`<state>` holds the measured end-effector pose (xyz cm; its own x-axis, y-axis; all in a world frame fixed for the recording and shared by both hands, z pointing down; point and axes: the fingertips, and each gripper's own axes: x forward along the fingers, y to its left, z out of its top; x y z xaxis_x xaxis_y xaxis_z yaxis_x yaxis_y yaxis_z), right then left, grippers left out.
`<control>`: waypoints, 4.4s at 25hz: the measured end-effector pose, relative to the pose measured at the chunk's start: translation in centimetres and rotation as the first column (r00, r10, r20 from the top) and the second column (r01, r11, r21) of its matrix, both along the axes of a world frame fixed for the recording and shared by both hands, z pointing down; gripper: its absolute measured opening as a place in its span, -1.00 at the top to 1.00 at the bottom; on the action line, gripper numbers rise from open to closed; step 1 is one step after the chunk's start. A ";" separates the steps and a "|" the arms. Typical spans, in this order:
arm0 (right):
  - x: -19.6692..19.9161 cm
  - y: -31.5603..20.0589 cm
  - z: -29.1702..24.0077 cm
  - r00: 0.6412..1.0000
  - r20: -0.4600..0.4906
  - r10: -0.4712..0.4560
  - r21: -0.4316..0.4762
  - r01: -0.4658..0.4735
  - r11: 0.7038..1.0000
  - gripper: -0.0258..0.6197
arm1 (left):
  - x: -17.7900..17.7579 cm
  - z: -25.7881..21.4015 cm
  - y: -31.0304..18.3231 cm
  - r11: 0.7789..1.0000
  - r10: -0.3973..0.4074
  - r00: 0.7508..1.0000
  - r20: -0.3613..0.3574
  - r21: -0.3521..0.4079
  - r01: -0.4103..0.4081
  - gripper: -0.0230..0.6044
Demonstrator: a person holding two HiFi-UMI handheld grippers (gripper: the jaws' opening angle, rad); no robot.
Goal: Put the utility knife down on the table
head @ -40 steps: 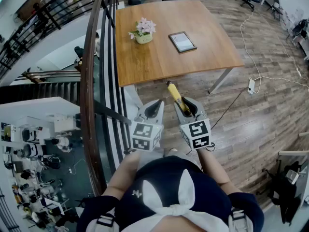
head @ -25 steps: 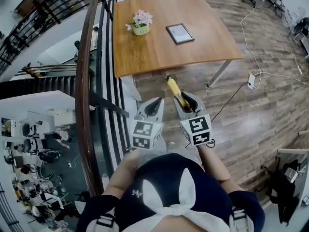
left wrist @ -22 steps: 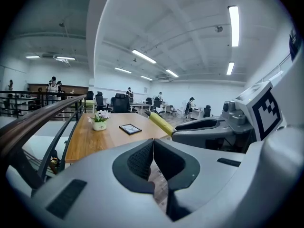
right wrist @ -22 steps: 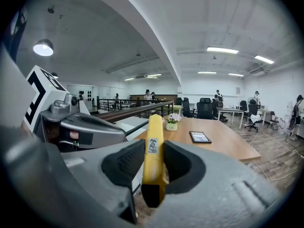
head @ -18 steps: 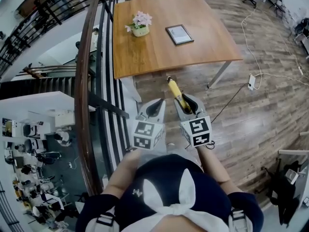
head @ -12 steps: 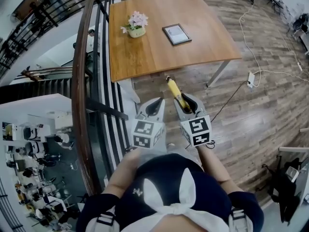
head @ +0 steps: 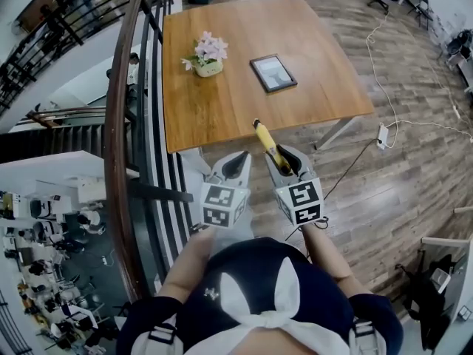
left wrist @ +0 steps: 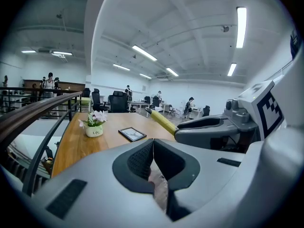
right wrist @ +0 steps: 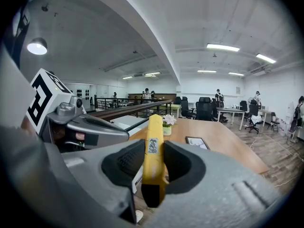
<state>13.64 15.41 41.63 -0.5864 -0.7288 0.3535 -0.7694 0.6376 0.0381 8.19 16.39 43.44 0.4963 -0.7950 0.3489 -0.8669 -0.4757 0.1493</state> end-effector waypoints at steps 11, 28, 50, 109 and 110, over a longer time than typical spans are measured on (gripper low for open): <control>-3.2 -10.5 -0.7 1.000 -0.005 0.009 -0.014 -0.009 1.000 0.54 | -4.0 0.1 -10.0 0.999 -0.015 1.000 -0.017 -0.031 0.014 0.87; -7.5 -17.8 0.1 0.999 -0.014 0.043 -0.014 -0.043 0.999 0.54 | -8.9 1.4 -17.2 0.999 0.002 0.999 -0.035 -0.044 -0.004 0.87; -8.5 -23.3 0.0 0.998 0.006 0.069 0.013 -0.069 0.998 0.54 | -11.5 2.6 -21.3 0.998 -0.019 1.000 -0.024 -0.068 0.018 0.87; -10.2 -31.9 5.9 0.994 -0.058 0.089 -0.102 -0.094 0.990 0.54 | -15.0 5.1 -30.4 0.992 -0.031 0.999 -0.035 -0.124 0.026 0.87; -10.3 -31.8 6.1 0.994 -0.059 0.088 -0.105 -0.094 0.990 0.54 | -15.0 5.1 -30.4 0.992 -0.029 0.999 -0.036 -0.124 0.024 0.87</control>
